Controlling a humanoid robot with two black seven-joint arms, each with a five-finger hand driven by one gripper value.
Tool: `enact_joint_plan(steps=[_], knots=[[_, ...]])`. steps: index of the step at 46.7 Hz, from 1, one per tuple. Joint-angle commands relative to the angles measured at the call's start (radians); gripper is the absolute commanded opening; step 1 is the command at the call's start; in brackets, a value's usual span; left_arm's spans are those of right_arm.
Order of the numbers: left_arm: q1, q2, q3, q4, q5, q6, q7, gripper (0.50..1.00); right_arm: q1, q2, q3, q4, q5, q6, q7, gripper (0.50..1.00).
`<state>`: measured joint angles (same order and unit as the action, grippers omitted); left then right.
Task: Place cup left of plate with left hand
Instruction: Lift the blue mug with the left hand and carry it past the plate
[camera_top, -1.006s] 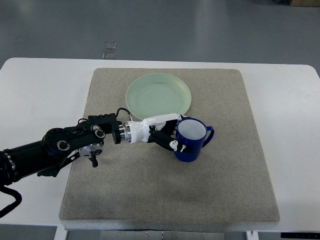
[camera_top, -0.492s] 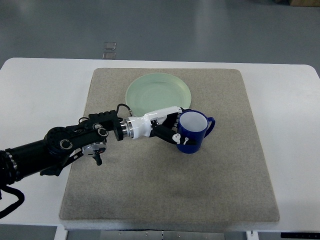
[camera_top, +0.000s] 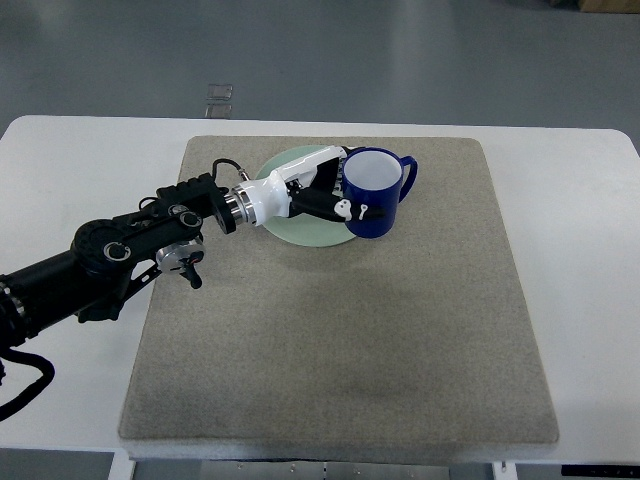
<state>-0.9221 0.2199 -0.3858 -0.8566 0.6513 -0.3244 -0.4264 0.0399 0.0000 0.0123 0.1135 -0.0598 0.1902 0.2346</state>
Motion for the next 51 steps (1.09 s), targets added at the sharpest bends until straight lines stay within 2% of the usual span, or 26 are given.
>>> enact_joint_plan(steps=[1, 24, 43, 51], knots=[[-0.007, 0.021, -0.007, 0.017, -0.001, 0.001, 0.0, 0.728, 0.0, 0.0, 0.0, 0.0, 0.0, 0.0, 0.0, 0.932], [-0.032, 0.156, -0.148, 0.129, -0.019, 0.002, 0.0, 0.728, 0.0, 0.0, 0.0, 0.0, 0.0, 0.0, 0.0, 0.932], [0.022, 0.181, -0.179, 0.225, -0.019, 0.004, -0.018, 0.735, 0.0, 0.0, 0.0, 0.0, 0.0, 0.0, 0.0, 0.932], [0.055, 0.177, -0.179, 0.225, -0.038, 0.047, -0.02, 0.756, 0.0, 0.0, 0.0, 0.0, 0.0, 0.0, 0.0, 0.932]])
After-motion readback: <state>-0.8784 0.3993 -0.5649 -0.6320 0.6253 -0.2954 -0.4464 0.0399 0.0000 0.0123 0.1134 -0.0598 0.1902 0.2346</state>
